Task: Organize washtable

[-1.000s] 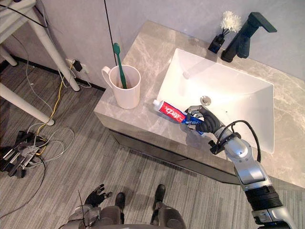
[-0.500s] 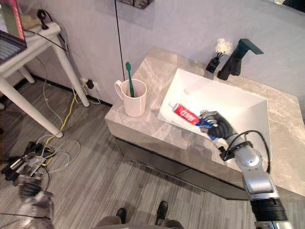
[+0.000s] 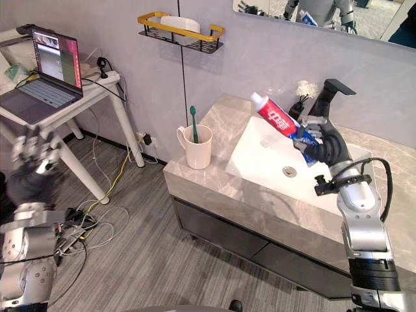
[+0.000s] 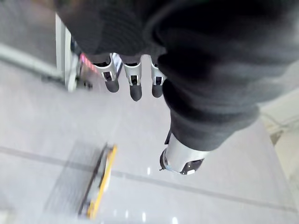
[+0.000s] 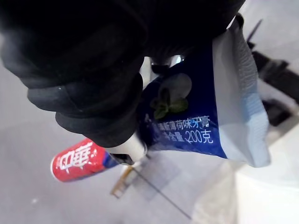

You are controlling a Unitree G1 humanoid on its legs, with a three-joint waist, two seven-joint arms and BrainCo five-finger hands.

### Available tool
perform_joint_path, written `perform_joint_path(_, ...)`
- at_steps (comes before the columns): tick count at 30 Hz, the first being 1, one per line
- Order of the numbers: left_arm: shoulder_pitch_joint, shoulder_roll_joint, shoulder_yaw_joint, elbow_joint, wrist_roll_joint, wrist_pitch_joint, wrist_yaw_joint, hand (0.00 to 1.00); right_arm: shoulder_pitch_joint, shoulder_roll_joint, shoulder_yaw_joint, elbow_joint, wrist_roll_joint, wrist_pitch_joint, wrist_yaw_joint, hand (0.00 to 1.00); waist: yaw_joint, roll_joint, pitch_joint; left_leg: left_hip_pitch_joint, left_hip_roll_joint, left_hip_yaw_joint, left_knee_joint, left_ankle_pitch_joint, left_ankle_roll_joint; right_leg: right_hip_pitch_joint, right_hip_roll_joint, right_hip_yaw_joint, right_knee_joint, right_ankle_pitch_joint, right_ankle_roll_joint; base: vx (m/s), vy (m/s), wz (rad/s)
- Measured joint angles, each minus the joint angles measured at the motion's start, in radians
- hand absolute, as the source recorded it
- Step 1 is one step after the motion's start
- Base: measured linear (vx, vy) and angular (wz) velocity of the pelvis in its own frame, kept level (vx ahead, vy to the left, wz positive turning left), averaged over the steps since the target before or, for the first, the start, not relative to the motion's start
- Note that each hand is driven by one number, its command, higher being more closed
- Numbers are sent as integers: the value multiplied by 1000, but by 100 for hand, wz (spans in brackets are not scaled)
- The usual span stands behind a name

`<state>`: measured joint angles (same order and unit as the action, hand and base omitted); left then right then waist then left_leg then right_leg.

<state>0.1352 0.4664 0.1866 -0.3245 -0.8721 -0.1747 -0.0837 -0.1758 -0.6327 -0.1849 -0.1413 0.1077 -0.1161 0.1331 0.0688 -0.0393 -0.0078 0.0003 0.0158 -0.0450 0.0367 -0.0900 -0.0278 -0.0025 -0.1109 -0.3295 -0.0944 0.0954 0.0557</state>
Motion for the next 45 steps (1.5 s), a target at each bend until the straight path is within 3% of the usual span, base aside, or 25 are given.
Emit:
perform_joint_path(4, -75, 98, -237, -66, -144, 35, -51, 0, -43, 31, 133, -126, 10, -47, -7, 100, -2, 11, -6, 3, 2, -13, -1, 8, -9, 7, 1, -12, 0, 0, 0, -12, -5, 8)
perform_joint_path(8, -171, 105, -413, -76, -203, 58, -70, 0, -56, 97, 262, -225, 21, -81, 0, 100, -9, 15, -7, 13, 3, -22, -5, 14, -8, 21, 2, -21, 0, 0, 0, -31, -4, 7)
perform_joint_path(11, -220, 104, -478, -76, -212, 61, -66, 0, -56, 154, 355, -261, 39, -97, 5, 100, -21, 15, -7, 13, 2, -21, -5, 17, -7, 22, 2, -21, 0, 0, -1, -54, 3, 2)
perform_joint_path(14, -253, 91, -505, -76, -212, 62, -64, 0, -56, 174, 420, -278, 39, -107, 23, 100, -29, 15, -7, 16, 3, -14, -4, 17, -7, 22, 3, -14, 0, 2, -2, -32, 6, -6)
perform_joint_path(20, -313, 86, -540, -76, -211, 63, -63, 0, -56, 184, 436, -278, 37, -107, 27, 100, -32, 15, -7, 19, 5, 4, -5, 17, -7, 15, 6, 3, -2, 6, -4, -13, 8, -9)
perform_joint_path(26, -314, 86, -540, -76, -211, 63, -57, 0, -53, 195, 458, -278, 38, -106, 24, 100, -55, 16, -7, 32, 6, 19, -18, 17, -7, 16, 5, 16, -2, 7, -3, 4, 9, -7)
perform_joint_path(45, -331, 85, -557, -108, -211, 82, -44, 0, -12, 219, 444, -277, 37, -114, 0, 100, -56, 24, -5, 34, 6, 18, -18, 17, -6, 18, 4, 14, -3, 7, -3, 0, 1, 0)
